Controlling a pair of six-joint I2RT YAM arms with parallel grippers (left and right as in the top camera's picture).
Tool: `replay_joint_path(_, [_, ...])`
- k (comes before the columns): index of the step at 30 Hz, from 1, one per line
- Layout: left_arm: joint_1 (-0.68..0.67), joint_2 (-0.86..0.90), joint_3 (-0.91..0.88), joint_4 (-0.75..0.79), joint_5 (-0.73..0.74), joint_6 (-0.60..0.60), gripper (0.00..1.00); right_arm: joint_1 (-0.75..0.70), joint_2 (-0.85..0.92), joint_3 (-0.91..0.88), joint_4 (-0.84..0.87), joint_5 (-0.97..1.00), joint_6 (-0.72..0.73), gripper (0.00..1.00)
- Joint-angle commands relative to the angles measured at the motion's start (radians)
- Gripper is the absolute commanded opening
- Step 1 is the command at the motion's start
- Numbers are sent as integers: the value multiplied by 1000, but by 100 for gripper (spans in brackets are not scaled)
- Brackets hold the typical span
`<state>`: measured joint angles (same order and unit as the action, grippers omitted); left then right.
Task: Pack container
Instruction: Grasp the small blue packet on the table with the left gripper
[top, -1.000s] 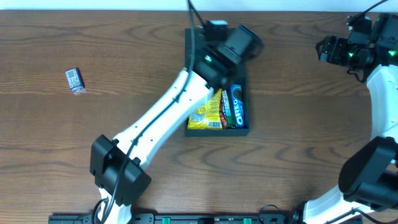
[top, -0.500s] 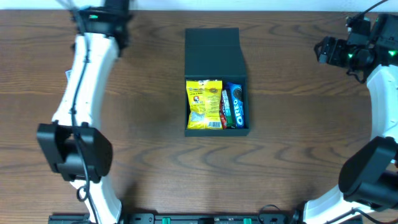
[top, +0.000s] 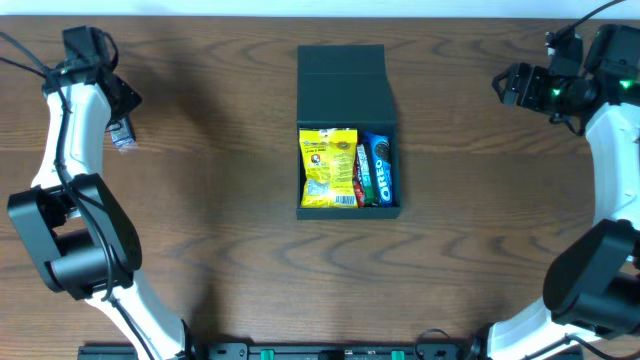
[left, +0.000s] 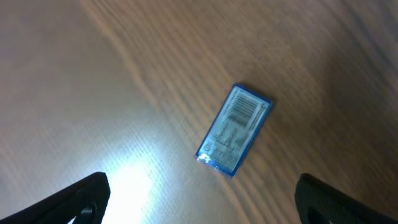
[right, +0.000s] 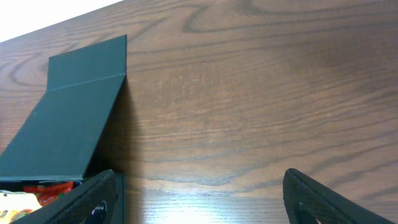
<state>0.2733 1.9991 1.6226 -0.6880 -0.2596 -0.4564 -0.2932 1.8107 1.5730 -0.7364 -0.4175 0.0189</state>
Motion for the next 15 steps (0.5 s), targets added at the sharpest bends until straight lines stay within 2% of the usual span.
replay_joint_path(1, [26,35,-37,51,101,99,96,13,-25,-5,0,-21,34,85])
replay_joint_path(6, [40,97,-41,121,186,180,93,14,-25,-5,0,-21,65,85])
replay_joint_path(13, [42,185,-41,149,186,181,92,16,-25,-5,0,-21,83,84])
replay_joint_path(15, [43,199,-41,154,186,181,89,18,-25,-5,2,-21,95,84])
